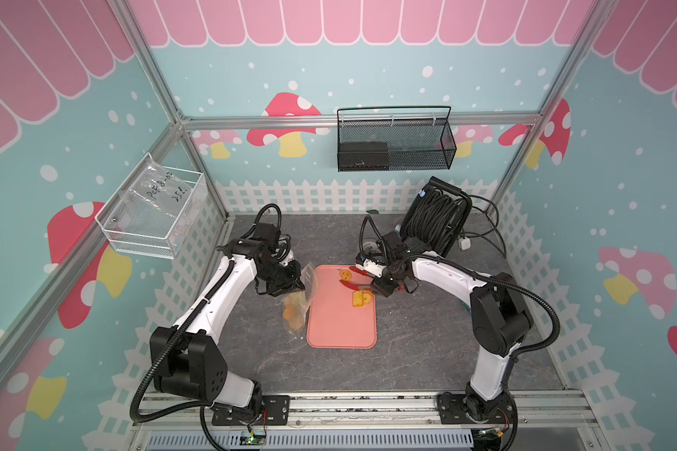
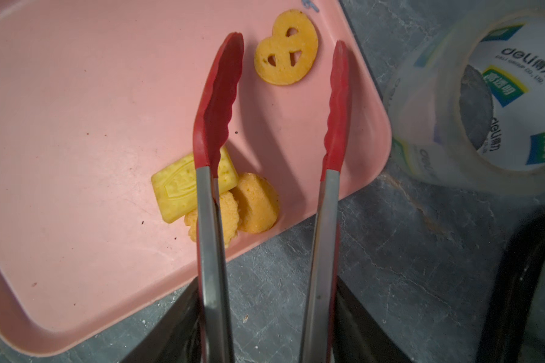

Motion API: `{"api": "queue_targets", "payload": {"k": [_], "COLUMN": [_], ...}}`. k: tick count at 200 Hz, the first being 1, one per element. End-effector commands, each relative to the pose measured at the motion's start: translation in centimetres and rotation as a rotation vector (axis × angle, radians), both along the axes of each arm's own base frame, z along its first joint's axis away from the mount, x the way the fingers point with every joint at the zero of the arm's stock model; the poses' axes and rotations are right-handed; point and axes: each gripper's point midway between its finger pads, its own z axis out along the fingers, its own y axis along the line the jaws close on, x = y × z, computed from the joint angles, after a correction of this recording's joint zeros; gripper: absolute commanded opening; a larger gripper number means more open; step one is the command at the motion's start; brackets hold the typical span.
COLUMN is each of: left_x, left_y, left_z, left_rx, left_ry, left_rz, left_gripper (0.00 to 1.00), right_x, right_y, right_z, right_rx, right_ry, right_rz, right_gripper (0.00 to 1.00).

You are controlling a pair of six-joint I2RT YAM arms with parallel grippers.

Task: Put the cookies into a resealable bag to prevent moisture
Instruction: Pick up the cookie from the tray, then place the cookie in the ziploc bag.

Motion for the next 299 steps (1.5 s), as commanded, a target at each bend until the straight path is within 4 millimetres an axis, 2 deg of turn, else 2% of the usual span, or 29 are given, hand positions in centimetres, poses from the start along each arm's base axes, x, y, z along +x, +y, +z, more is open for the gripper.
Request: {"api": "queue_targets", "payload": {"k": [1, 47, 97, 120, 153, 184, 194, 214, 259, 278, 299], "left_x": [-0.4, -0.6, -0.6, -0.6, -0.6, -0.5, -0.4, -0.2, -0.4, -0.4, -0.5], "left_y": [-0.1, -0.1, 0.0, 0.0, 0.2, 0.2, 0.3, 0.3, 0.2, 0.2, 0.2], "left_z": [0.4, 0.0, -0.2, -0.3, -0.5, -0.6, -0.5, -0.3, -0.2, -0.2, -0.2], "left_rx": [-0.007, -0.004, 0.001, 0.004, 0.017, 0.018, 0.018, 0.016, 0.011, 0.011, 0.010], "left_ry": [-0.011, 0.002, 0.002, 0.006, 0.006, 0.010, 0.008, 0.004, 0.005, 0.004, 0.006], "left_rz": [-0.025, -0.027, -0.029, -0.031, -0.032, -0.029, -0.027, -0.025, -0.026, -0.024, -0.026], "left_gripper": [0.00, 0.00, 0.00, 0.00, 0.00, 0.00, 0.00, 0.00, 0.00, 0.00, 0.00], "right_x": [0.1, -0.2, -0.4, -1.3, -3.8, -6.8, -7.8, -9.0, -9.4, -9.0, -8.6], "right_y": [1.1, 0.7, 0.5, 0.7, 1.6, 4.1, 4.9, 5.9, 7.9, 8.4, 8.4], "right_z": [0.1, 0.3, 3.8, 6.7, 11.6, 16.8, 17.7, 16.9, 13.6, 13.6, 14.5], "right_rx": [-0.005, -0.044, 0.003, 0.073, 0.239, 0.460, 0.512, 0.531, 0.458, 0.454, 0.459], "right_ry": [-0.012, -0.022, -0.080, -0.113, -0.135, -0.120, -0.105, -0.049, 0.003, -0.005, -0.043], "right_rz": [0.044, 0.044, 0.030, 0.033, 0.075, 0.165, 0.203, 0.249, 0.303, 0.316, 0.314], "right_gripper": [0.58, 0.47, 0.39, 0.37, 0.37, 0.36, 0.36, 0.37, 0.39, 0.46, 0.56]}}
